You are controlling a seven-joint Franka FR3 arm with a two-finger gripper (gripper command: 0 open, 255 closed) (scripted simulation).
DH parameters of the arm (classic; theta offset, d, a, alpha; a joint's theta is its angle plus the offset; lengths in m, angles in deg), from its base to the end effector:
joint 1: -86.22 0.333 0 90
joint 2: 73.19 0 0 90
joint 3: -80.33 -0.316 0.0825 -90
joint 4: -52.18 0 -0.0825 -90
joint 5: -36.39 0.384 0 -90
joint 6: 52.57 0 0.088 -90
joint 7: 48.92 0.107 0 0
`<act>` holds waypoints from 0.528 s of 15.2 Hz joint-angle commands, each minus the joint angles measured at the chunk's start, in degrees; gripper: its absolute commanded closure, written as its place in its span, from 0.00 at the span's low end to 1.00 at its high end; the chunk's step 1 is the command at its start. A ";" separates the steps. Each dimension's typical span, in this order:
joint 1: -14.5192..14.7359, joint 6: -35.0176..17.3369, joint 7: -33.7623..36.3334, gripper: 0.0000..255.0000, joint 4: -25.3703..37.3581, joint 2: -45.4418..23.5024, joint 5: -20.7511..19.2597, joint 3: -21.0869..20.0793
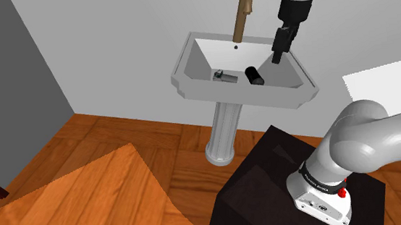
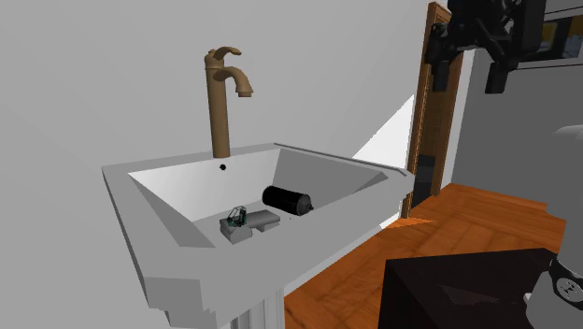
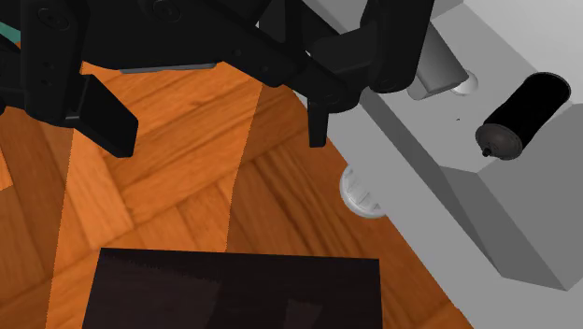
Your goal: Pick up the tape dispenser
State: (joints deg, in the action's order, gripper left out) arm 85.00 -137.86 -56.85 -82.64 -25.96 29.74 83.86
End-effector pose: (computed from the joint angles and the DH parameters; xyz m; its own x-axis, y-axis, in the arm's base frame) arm 0.2859 -0.0432 0.5959 0.9965 0.0673 -0.0503 0.0704 -0.9954 0.0644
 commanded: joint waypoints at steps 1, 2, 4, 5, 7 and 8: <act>0.00 0.00 0.00 0.00 0.00 0.00 0.00 0.00; -0.16 -1.54 -0.67 0.00 0.11 -1.62 -0.28 0.98; -0.41 -4.56 -2.04 0.00 0.57 -5.03 -0.70 2.93; -0.50 -6.02 -2.74 0.00 0.92 -6.81 -0.83 3.90; -0.64 -8.84 -4.19 0.00 1.85 -10.53 -0.93 5.79; -0.69 -10.20 -4.94 0.00 2.42 -12.46 -0.88 6.73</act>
State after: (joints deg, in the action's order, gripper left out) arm 84.37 -146.51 -60.97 -80.97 -36.21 28.88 89.56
